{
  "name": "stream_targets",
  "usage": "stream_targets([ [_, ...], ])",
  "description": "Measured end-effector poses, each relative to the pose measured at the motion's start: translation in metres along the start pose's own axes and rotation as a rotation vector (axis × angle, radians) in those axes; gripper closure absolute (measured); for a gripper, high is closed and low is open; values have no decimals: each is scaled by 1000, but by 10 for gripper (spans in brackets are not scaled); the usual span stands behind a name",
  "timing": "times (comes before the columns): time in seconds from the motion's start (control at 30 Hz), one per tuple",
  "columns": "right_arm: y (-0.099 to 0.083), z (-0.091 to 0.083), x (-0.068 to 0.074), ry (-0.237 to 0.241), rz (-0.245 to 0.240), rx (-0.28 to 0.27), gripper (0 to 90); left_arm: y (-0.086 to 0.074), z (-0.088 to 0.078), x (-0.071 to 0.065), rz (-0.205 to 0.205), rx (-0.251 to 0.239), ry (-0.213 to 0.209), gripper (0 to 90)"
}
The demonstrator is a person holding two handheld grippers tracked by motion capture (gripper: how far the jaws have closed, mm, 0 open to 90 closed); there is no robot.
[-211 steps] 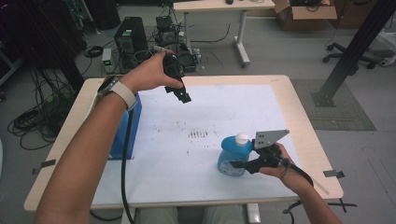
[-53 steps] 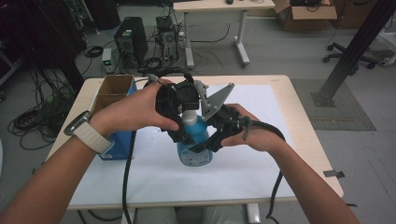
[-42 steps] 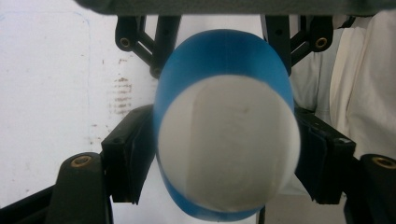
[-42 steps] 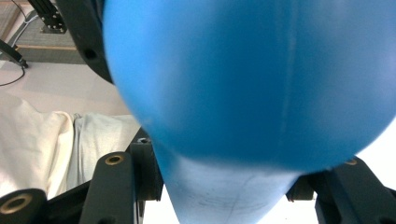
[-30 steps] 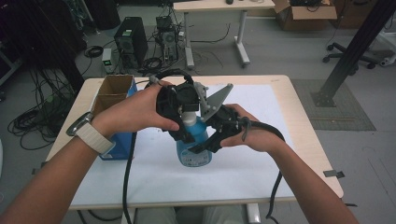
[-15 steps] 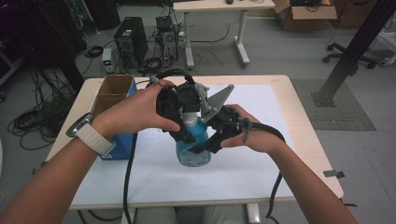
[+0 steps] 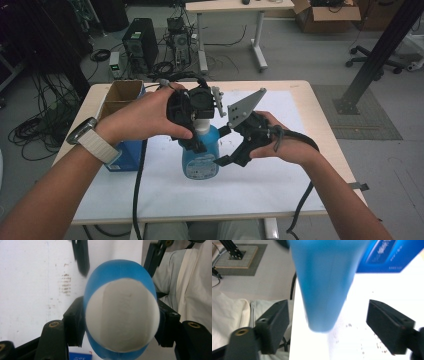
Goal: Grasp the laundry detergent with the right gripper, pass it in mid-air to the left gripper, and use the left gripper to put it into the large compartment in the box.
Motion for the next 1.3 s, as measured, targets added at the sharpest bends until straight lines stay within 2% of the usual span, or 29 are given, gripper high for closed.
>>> stream_targets([
  [0.07,-6,-1,0,-12,11,30,110,-2,-4,1,-4,-2,9,381],
  [0.23,-19,-6,-1,-34,33,87,74,-6,-14,3,-38,-1,27,381],
  [0.4,-28,-14,-2,-53,49,131,70,-10,-25,8,-89,34,58,381],
  [0.6,-40,-24,-1,-63,50,197,62,-15,-41,17,-189,56,87,380],
  [0.73,-47,-32,-1,-64,77,220,50,-21,-53,24,-257,70,118,380],
  [0.9,-52,-40,0,-76,79,258,46,-27,-67,35,-355,82,149,380],
  [1.03,-56,-44,1,-93,77,271,44,-35,-77,43,-449,86,169,381],
  [1.13,-59,-47,2,-87,67,278,44,-40,-85,49,-518,87,188,380],
  [1.3,-63,-50,3,-88,80,291,46,-49,-93,56,-608,97,202,380],
])
Point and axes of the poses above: each handheld gripper's, and its own axes: z roughly forward along the jaws, y roughly out of its top, x roughly to its left, the point moved 6 cm from there along z, roughly forward along the jaws, and after that the axes turned 7 degrees about -z, right-handed, at the moved point
